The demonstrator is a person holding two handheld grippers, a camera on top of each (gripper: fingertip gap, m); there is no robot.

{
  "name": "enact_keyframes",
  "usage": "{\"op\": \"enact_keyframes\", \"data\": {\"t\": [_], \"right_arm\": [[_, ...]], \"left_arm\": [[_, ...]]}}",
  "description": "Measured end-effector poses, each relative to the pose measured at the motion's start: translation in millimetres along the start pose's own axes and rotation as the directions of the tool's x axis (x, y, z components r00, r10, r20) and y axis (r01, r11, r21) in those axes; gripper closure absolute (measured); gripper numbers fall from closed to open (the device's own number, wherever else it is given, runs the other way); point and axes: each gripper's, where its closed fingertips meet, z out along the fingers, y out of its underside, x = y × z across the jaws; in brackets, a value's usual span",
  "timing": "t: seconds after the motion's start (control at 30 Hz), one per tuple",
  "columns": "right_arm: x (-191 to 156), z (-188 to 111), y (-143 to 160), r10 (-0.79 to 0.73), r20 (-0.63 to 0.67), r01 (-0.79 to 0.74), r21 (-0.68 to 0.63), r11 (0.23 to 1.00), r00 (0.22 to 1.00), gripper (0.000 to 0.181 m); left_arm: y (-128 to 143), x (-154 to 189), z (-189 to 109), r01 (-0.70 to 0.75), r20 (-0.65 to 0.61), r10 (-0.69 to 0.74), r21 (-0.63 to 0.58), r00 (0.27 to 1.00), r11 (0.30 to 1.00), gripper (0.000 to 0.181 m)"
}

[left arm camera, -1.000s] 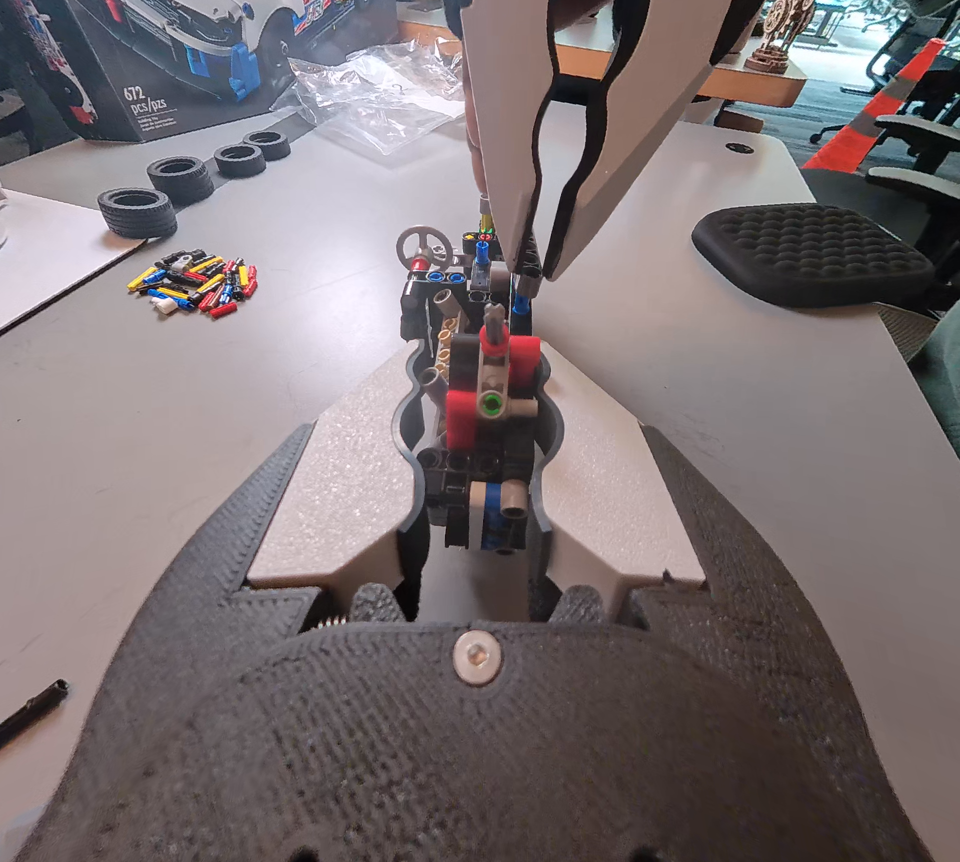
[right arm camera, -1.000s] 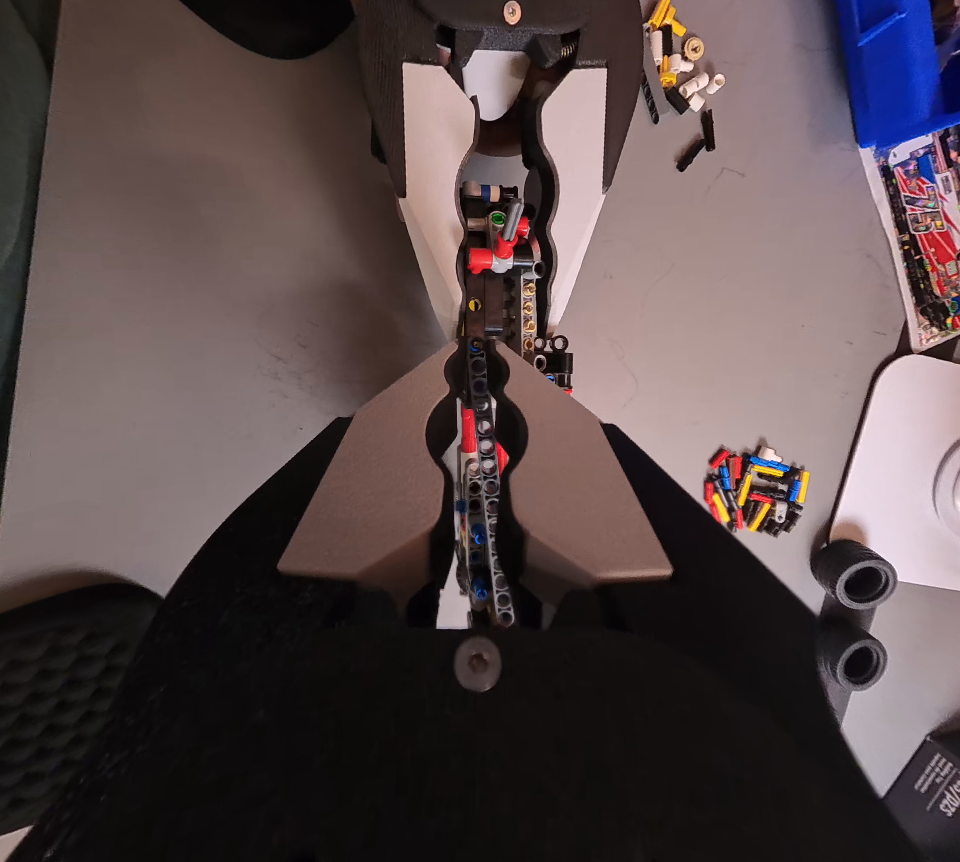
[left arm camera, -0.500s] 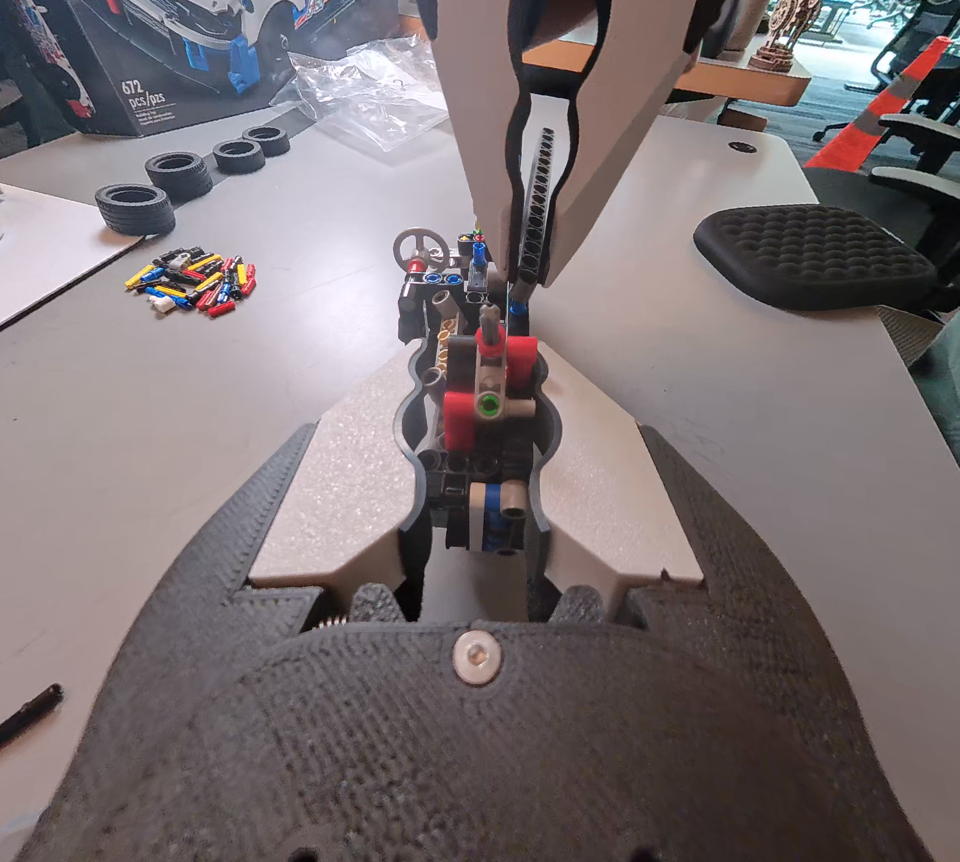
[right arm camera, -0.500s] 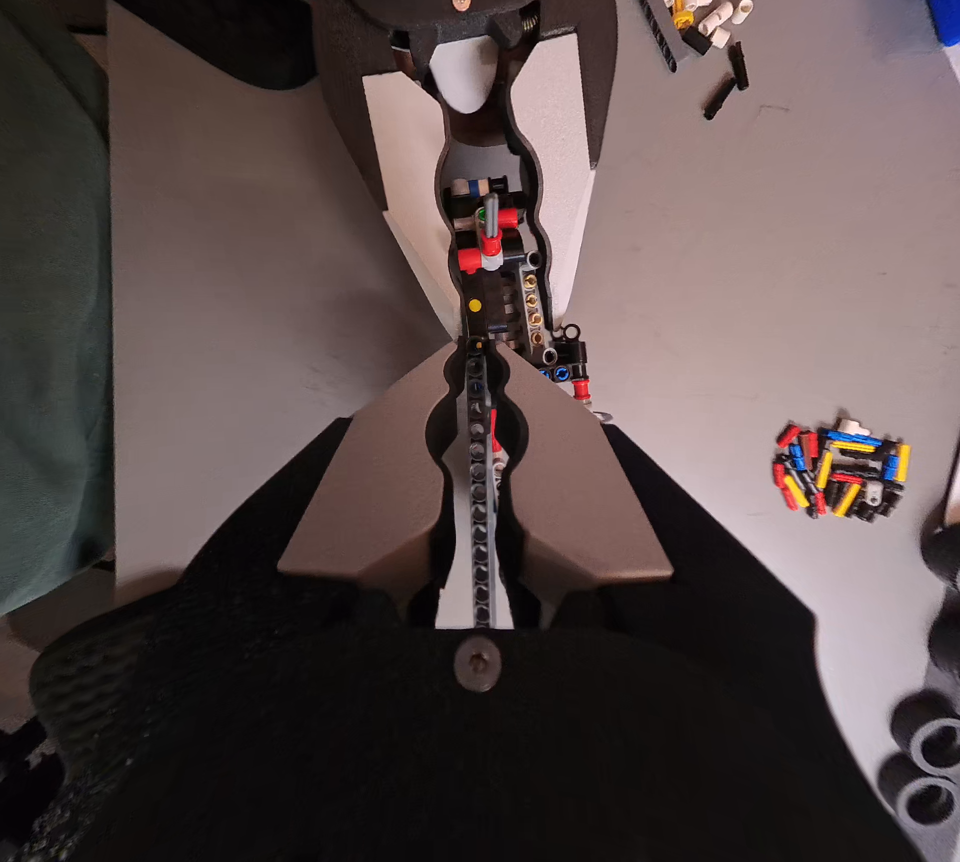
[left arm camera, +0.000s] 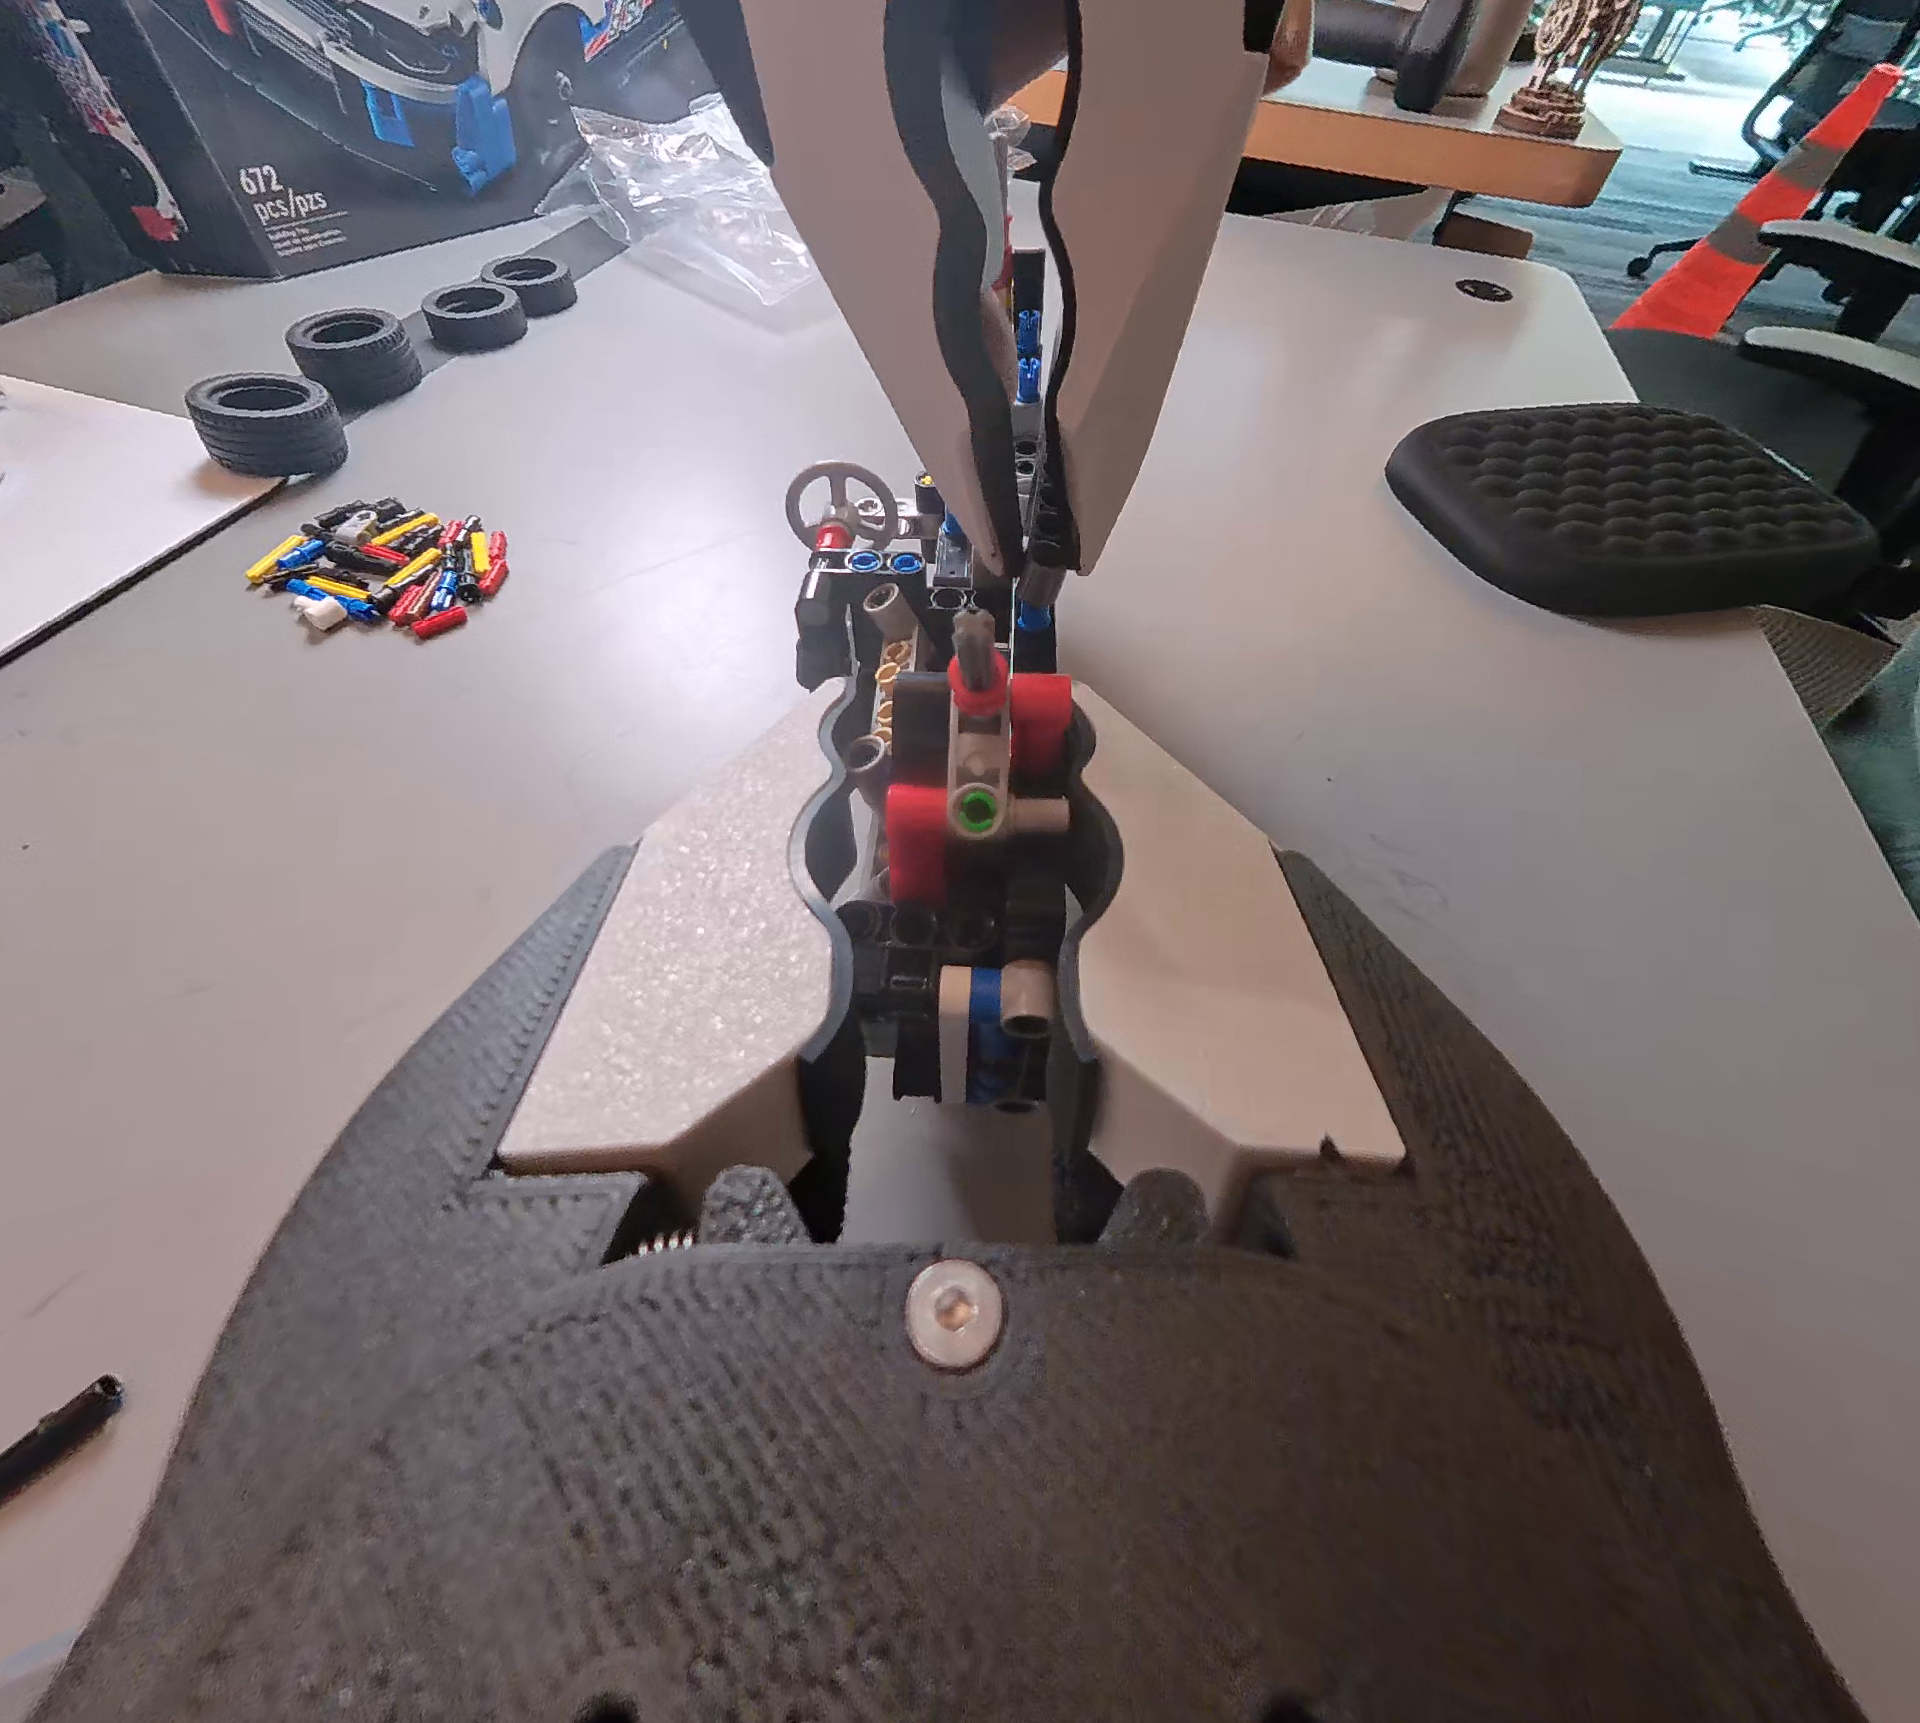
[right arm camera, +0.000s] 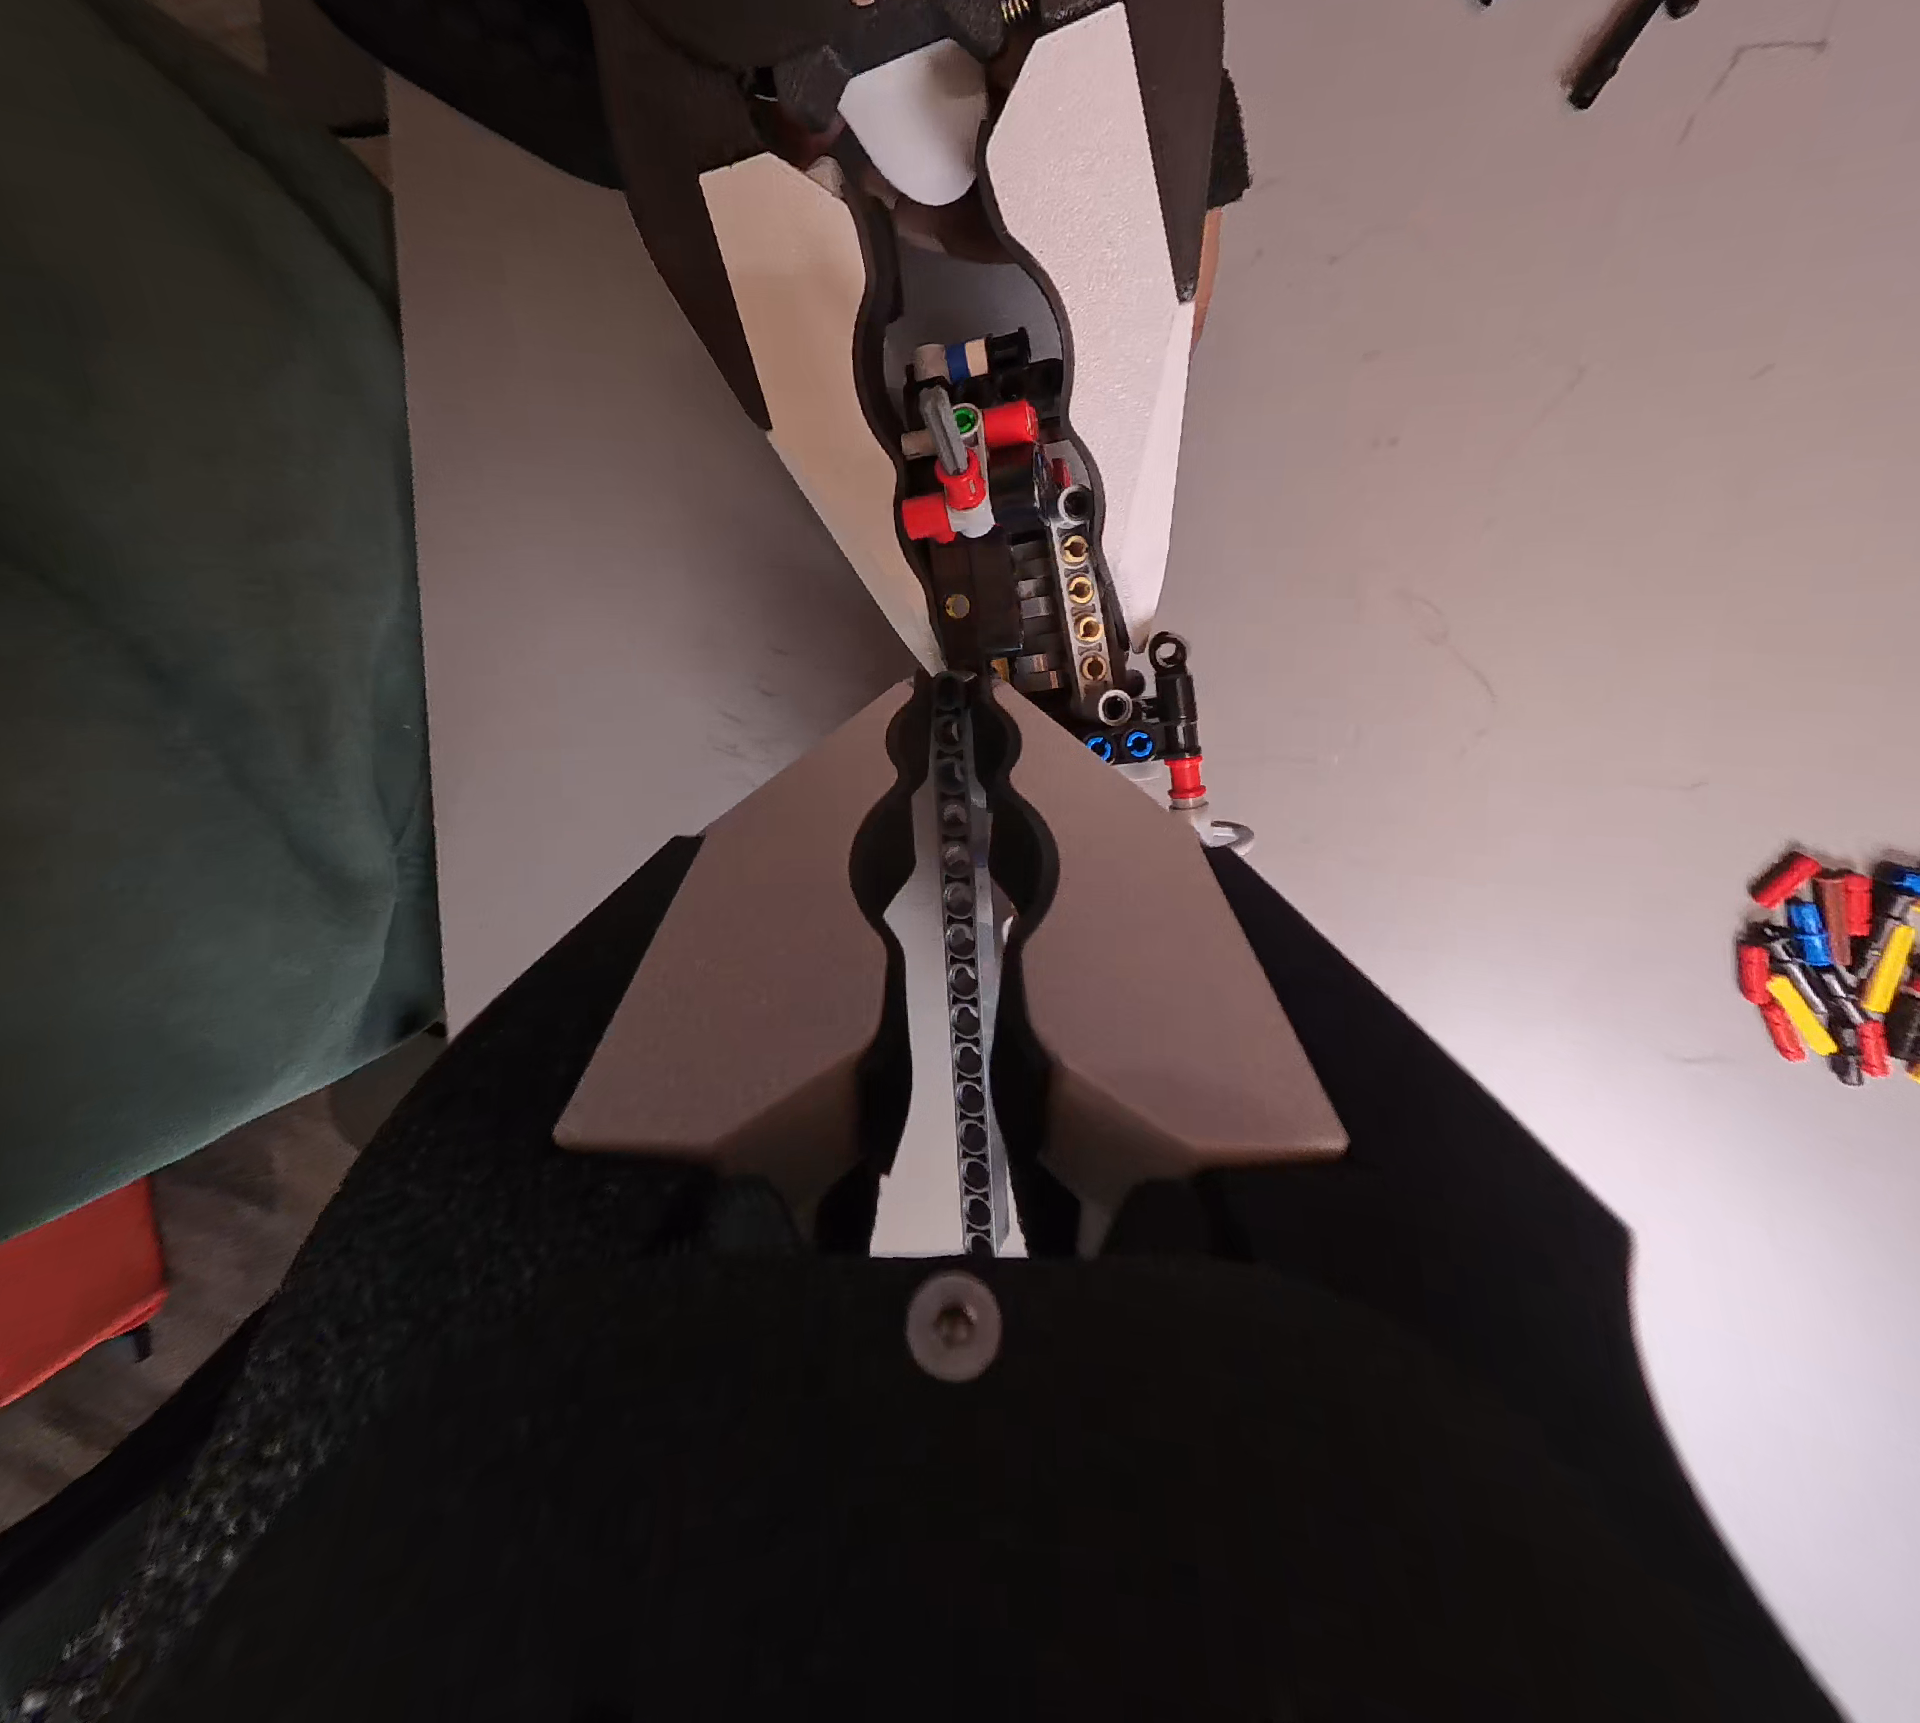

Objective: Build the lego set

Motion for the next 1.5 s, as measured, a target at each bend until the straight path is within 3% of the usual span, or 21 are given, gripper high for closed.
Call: {"op": "enact_keyframes", "data": {"t": [0.23,0.5,0.8,0.9,1.03,1.13,1.27,1.33,1.5], "right_arm": [[-2.3,2.5,1.9,0.073,0.130,-0.072,-0.012,0.997,0.989,0.177],[-0.9,1.6,0.9,0.074,0.146,-0.079,0.027,0.996,0.987,0.176],[-4.0,-4.1,-2.6,-0.015,0.058,0.010,0.087,0.996,0.998,0.164],[0.5,-21.9,-2.7,-0.081,-0.047,0.086,0.101,0.991,0.996,0.160],[12.2,-55.2,24.4,-0.220,-0.279,0.228,-0.004,0.974,0.935,0.157],[12.8,-66.2,55.6,-0.278,-0.347,0.250,-0.122,0.960,0.896,0.162],[6.6,-60.2,76.7,-0.319,-0.358,0.268,-0.186,0.945,0.877,0.166],[12.0,-56.5,81.0,-0.330,-0.382,0.266,-0.212,0.940,0.863,0.175],[16.5,-48.3,86.2,-0.316,-0.357,0.246,-0.229,0.942,0.879,0.176]], "left_arm": [[-0.6,1.8,1.2,-0.013,-0.004,0.013,0.001,1.000,1.000,0.148],[-1.1,0.2,1.1,0.004,-0.007,-0.003,0.007,1.000,1.000,0.147],[-1.4,-1.0,1.1,0.017,-0.007,-0.017,0.014,1.000,1.000,0.147],[-1.3,-1.1,0.9,0.017,-0.005,-0.017,0.014,1.000,1.000,0.147],[-1.1,-2.8,0.4,0.028,-0.001,-0.028,0.014,1.000,1.000,0.147],[-1.0,-3.5,0.7,0.035,-0.003,-0.035,0.010,0.999,0.999,0.147],[-0.7,-3.8,0.8,0.037,-0.002,-0.037,0.006,0.999,0.999,0.146],[-0.8,-3.5,0.9,0.036,-0.002,-0.036,0.006,0.999,0.999,0.147],[-0.6,-1.9,0.6,0.026,-0.005,-0.026,0.005,1.000,1.000,0.146]]}}
